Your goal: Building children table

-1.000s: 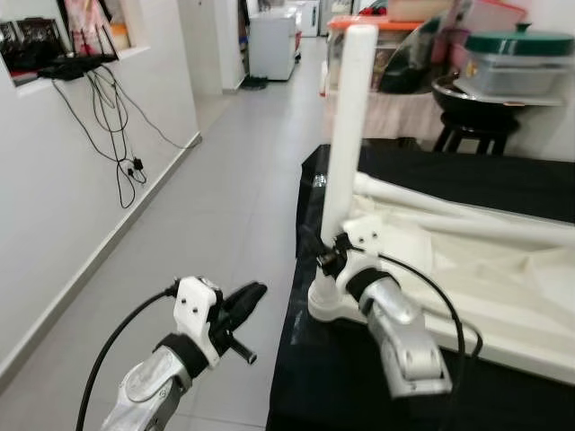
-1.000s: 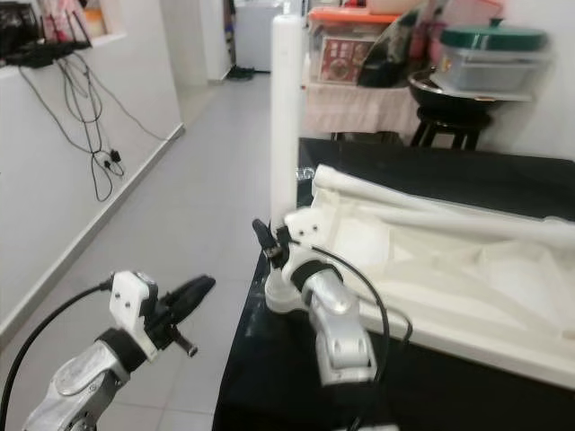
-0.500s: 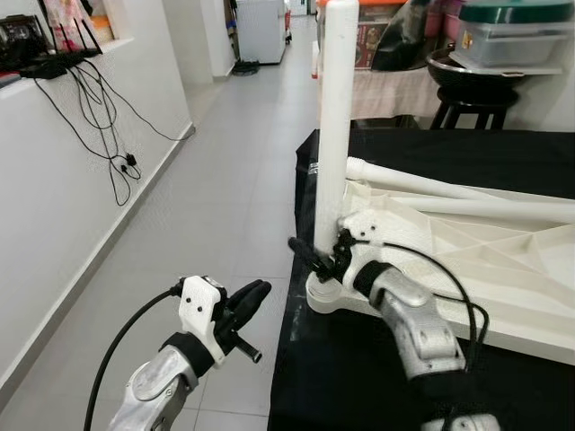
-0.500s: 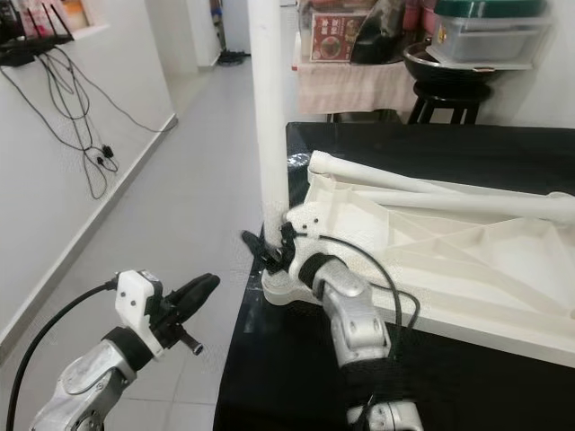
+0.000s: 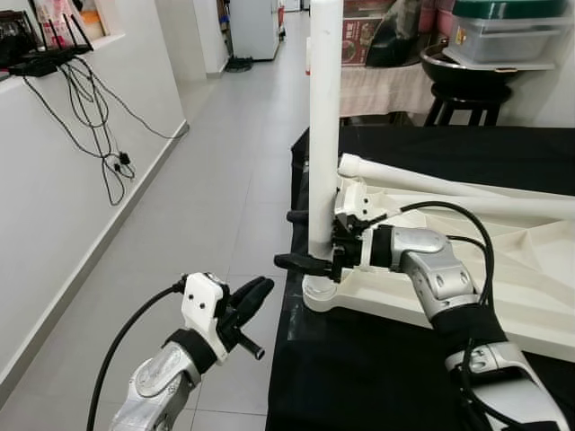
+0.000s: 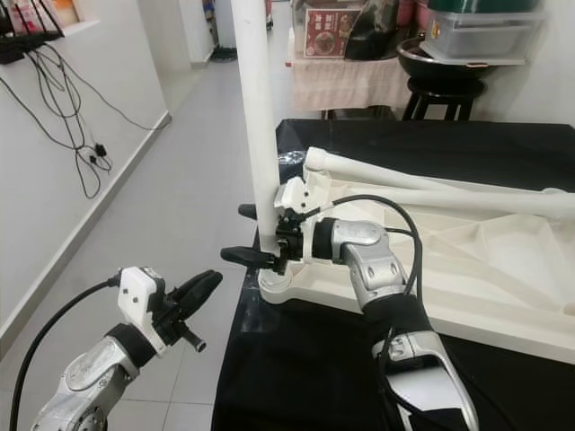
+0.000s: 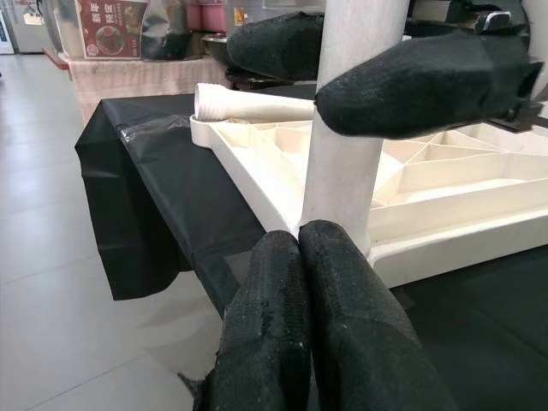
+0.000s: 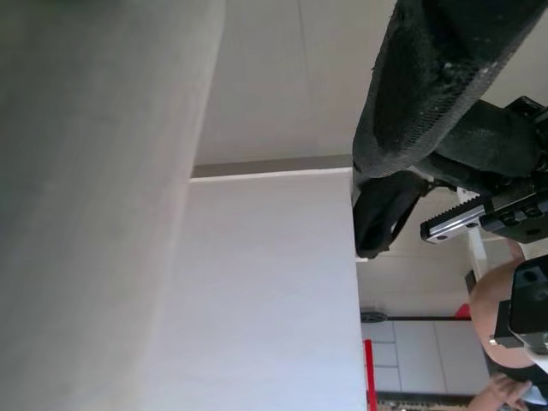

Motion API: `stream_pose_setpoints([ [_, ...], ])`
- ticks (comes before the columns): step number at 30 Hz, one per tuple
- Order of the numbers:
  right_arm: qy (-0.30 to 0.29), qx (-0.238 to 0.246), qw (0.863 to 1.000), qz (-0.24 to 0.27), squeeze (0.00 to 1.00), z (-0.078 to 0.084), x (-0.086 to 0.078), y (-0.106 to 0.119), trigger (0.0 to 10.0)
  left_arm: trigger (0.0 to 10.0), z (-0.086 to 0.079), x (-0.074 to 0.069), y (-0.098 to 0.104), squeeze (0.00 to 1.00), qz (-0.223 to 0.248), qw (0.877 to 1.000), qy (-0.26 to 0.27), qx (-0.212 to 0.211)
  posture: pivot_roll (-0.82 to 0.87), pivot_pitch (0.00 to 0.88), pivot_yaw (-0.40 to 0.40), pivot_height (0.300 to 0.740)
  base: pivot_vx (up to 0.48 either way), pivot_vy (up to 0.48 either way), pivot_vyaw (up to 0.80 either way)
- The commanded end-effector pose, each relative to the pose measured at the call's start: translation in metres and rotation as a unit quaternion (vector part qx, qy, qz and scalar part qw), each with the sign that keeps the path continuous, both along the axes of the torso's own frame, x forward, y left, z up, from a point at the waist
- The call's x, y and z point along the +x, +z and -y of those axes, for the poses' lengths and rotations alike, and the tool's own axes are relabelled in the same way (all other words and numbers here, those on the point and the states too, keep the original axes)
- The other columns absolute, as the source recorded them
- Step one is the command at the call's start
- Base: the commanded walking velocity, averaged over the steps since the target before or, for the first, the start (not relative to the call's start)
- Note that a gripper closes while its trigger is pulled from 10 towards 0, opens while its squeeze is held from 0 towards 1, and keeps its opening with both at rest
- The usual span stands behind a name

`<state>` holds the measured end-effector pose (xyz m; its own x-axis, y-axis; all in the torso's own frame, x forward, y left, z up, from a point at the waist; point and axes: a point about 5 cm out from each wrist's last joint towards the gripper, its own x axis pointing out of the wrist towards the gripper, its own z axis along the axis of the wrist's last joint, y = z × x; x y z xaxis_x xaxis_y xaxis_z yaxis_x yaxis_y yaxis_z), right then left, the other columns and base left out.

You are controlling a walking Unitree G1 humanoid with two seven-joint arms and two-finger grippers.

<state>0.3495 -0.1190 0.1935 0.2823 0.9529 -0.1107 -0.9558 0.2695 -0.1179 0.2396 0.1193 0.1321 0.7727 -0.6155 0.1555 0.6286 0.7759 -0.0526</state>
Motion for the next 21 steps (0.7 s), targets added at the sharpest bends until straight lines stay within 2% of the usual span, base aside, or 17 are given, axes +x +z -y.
stream_pose_setpoints([
  [1,0.031,0.008,0.999,-0.011,0.00,-0.007,0.001,0.000,0.0,10.0,0.000,-0.002,-0.003,0.00,-0.009,1.000,0.000,0.003,-0.03,0.000,0.021,0.740,0.000,0.000,0.00],
  [8,0.051,0.010,0.998,-0.024,0.00,-0.001,0.004,-0.003,0.0,10.0,0.001,-0.002,-0.004,0.00,-0.009,1.000,0.000,0.002,-0.03,0.000,0.022,0.740,0.000,0.000,0.00],
  [15,0.018,-0.002,1.000,-0.018,0.00,0.008,0.002,-0.013,0.0,10.0,0.001,-0.002,-0.004,0.00,-0.010,1.000,-0.001,0.001,-0.04,0.000,0.025,0.740,0.000,0.000,0.00],
  [17,-0.002,-0.002,1.000,-0.013,0.00,0.012,0.000,-0.016,0.0,10.0,0.001,-0.003,-0.004,0.00,-0.010,1.000,-0.001,0.000,-0.04,0.000,0.023,0.740,0.000,0.000,0.00],
  [18,-0.039,-0.001,0.999,-0.009,0.00,0.015,-0.003,-0.021,0.0,10.0,0.001,-0.003,-0.004,0.00,-0.010,1.000,-0.001,0.000,-0.04,0.000,0.017,0.740,0.000,0.000,0.00],
  [19,-0.039,-0.001,0.999,-0.009,0.00,0.015,-0.003,-0.021,0.0,10.0,0.001,-0.003,-0.004,0.00,-0.010,1.000,-0.001,0.000,-0.04,0.000,0.017,0.740,0.000,0.000,0.00],
  [21,-0.141,-0.005,0.990,-0.022,0.00,0.016,-0.011,-0.037,0.0,10.0,-0.001,-0.004,-0.004,0.00,-0.010,1.000,-0.001,-0.001,-0.05,0.001,0.005,0.740,0.000,0.000,0.00],
])
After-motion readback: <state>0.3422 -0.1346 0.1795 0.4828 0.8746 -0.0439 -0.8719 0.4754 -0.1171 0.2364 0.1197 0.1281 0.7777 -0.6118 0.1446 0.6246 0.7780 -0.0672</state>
